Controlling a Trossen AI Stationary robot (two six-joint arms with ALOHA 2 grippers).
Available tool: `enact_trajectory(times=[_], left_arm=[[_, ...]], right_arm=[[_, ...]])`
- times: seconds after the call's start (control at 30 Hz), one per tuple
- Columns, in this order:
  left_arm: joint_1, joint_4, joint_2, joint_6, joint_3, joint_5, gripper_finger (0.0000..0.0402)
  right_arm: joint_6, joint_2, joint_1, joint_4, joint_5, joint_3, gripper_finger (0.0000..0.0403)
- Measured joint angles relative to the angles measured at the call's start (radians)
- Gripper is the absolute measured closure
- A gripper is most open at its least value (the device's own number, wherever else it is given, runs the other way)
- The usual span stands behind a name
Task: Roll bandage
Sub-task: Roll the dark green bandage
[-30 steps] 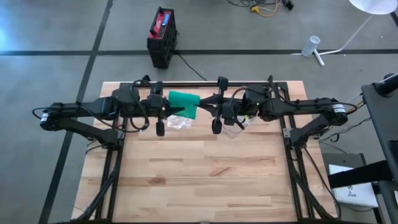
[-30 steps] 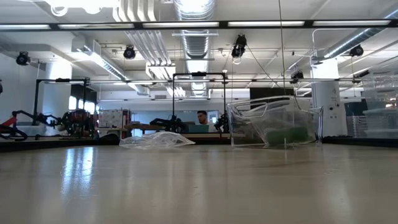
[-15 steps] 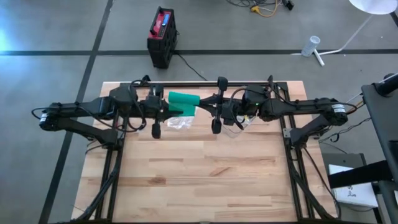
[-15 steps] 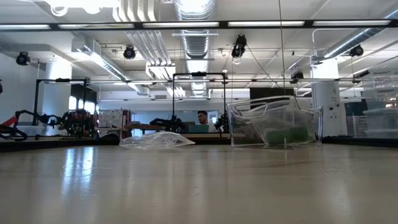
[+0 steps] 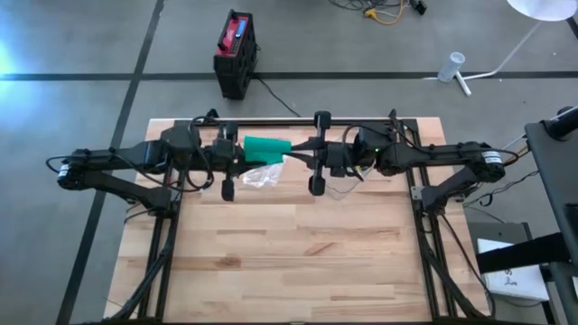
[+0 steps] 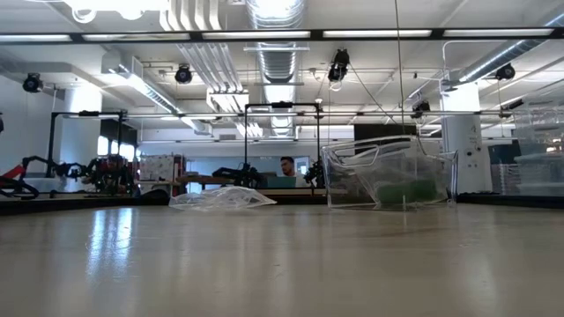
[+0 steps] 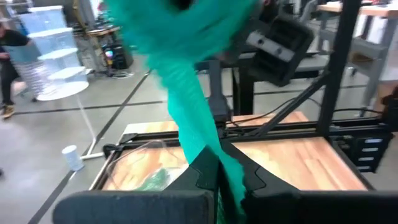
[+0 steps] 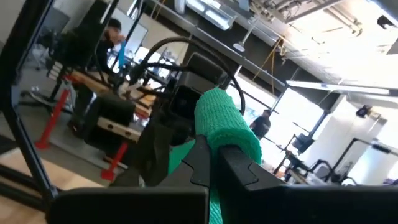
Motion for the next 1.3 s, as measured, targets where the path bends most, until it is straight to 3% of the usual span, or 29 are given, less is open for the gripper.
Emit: enact_trajectory(times=[0.23,0.8,1.07,1.3], left_arm=[[0.000,-0.007,0.000,0.007,-0.011,-0.053,0.0401],[-0.001,0.028,0.000,0.011,-0.013,-0.011,0.0401],[-0.001,0.025,-0.003,-0.018,-0.013,0.102,0.0401],[-0.001,0.034,-0.011,-0.027,-0.013,0.109,0.0391]], right_arm=[[0.049,-0.001,0.000,0.034,-0.073,0.000,0.0403],[-0.082,0.026,-0.011,0.034,0.016,0.000,0.0403],[-0.104,0.026,-0.013,-0.006,0.023,0.000,0.0403],[-0.104,0.026,-0.013,-0.026,0.043,0.000,0.0403]])
